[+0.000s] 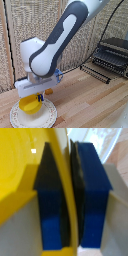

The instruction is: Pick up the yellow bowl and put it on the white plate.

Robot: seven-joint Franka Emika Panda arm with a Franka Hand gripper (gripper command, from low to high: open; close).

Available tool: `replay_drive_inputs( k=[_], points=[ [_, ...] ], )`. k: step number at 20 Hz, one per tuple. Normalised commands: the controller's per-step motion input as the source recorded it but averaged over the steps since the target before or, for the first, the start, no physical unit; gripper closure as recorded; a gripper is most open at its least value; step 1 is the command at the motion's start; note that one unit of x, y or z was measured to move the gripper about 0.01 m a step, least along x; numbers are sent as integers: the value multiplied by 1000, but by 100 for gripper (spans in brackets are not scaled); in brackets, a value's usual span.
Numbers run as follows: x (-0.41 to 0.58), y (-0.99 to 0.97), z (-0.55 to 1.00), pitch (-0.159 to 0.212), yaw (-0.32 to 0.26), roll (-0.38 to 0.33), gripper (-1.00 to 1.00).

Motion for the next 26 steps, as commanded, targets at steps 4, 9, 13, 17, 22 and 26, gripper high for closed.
replay_drive_inputs(
  k=[4, 9, 13, 17, 22, 26],
  points=[
    [101, -62, -409, 0, 273, -59, 100],
    [213, -135, -213, -4, 265, -38, 100],
    [317, -232, 11, -53, 140, -4, -100],
    [386, -166, 126, -32, 65, 0, -100],
    [251, -9, 93, 13, 9, 1, -100],
    [76, -21, 179, 54, 4, 10, -100]
  ],
)
